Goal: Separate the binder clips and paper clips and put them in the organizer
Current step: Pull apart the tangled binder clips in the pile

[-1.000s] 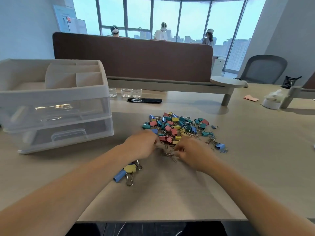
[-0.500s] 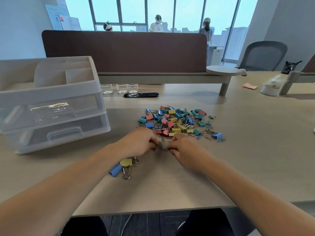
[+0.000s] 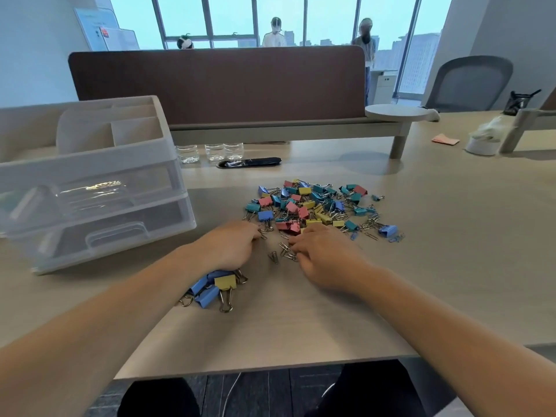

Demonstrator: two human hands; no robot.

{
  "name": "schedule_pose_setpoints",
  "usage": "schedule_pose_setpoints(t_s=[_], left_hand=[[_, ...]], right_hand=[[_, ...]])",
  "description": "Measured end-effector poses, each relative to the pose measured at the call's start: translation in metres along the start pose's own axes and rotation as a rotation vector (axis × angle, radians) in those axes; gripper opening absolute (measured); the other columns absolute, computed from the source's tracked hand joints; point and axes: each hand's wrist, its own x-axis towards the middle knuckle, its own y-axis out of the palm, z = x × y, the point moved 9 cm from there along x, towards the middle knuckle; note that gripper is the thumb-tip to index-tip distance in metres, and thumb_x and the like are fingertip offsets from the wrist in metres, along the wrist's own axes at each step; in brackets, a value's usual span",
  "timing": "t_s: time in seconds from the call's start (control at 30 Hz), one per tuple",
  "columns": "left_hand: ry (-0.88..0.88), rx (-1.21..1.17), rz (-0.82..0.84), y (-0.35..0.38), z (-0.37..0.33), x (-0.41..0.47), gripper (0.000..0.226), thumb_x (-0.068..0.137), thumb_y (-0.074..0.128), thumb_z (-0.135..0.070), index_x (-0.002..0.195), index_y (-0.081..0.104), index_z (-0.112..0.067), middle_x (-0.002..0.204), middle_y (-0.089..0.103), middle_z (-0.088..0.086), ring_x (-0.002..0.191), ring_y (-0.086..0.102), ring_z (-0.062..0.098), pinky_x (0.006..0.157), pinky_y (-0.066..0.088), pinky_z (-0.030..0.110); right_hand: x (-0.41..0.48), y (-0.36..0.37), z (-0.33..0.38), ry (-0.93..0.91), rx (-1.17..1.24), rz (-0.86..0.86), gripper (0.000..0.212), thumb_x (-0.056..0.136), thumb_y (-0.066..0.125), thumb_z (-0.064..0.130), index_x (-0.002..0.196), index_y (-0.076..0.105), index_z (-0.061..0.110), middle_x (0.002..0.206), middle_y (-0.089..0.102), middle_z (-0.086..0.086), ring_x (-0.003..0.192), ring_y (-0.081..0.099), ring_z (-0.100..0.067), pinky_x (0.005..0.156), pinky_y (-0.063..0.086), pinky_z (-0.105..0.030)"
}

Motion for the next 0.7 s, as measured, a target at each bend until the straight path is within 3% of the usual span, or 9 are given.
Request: schedule_pose_setpoints(t_s=[0.1,0.23,0.4,0.53,0.6,0.7], left_hand=[[0.024,-0.016,-0.01,0.001,-0.003,-0.003,0.031,0.089,0.041,-0.006,0.107,0.064,-0.016,0.124,0.062,0.005,0.111,0.058,0.023,0.093,0.049,0.045],[0.054,-0.025,-0.023,0.0,-0.009,-0.008,0.035,0.089,0.041,-0.004,0.108,0.067,-0.016,0.121,0.064,0.003,0.11,0.059,0.024,0.093,0.049,0.045],[0.107,-0.049,-0.03,-0.006,-0.028,-0.018,0.044,0.093,0.042,-0.004,0.125,0.065,-0.023,0.13,0.062,-0.001,0.118,0.057,0.02,0.099,0.046,0.038],[0.147,-0.111,-0.063,-0.016,-0.044,-0.024,0.045,0.091,0.042,-0.001,0.123,0.067,-0.022,0.125,0.065,0.001,0.111,0.058,0.018,0.096,0.047,0.036],[0.128,-0.14,-0.097,-0.02,-0.042,-0.022,0.042,0.092,0.042,0.001,0.121,0.068,-0.017,0.12,0.066,0.003,0.105,0.06,0.018,0.092,0.048,0.035],[0.077,-0.146,-0.11,-0.018,-0.028,-0.011,0.043,0.092,0.043,0.002,0.127,0.063,-0.013,0.125,0.062,0.005,0.112,0.059,0.022,0.095,0.048,0.035]], right_hand=[[-0.002,-0.001,0.001,0.013,0.033,-0.001,0.036,0.093,0.038,0.03,0.103,0.072,0.022,0.107,0.07,0.007,0.103,0.056,-0.014,0.094,0.049,-0.037],[-0.007,-0.007,0.002,0.04,0.134,-0.006,0.03,0.093,0.043,0.024,0.103,0.071,0.022,0.101,0.071,0.007,0.091,0.063,-0.012,0.082,0.057,-0.035],[-0.007,-0.013,-0.004,0.066,0.126,-0.072,0.029,0.096,0.045,0.021,0.112,0.069,0.022,0.111,0.069,0.007,0.102,0.061,-0.013,0.091,0.053,-0.034],[-0.001,-0.005,-0.002,0.061,0.046,-0.027,0.033,0.093,0.043,0.022,0.114,0.068,0.022,0.123,0.064,0.005,0.118,0.047,-0.015,0.103,0.043,-0.037],[0.001,-0.002,-0.002,0.083,0.054,0.01,0.036,0.091,0.043,0.023,0.118,0.066,0.025,0.122,0.06,0.004,0.117,0.043,-0.015,0.103,0.041,-0.036],[0.001,-0.005,-0.002,0.117,0.091,0.032,0.039,0.092,0.044,0.022,0.124,0.064,0.031,0.112,0.052,0.001,0.108,0.042,-0.014,0.098,0.042,-0.033]])
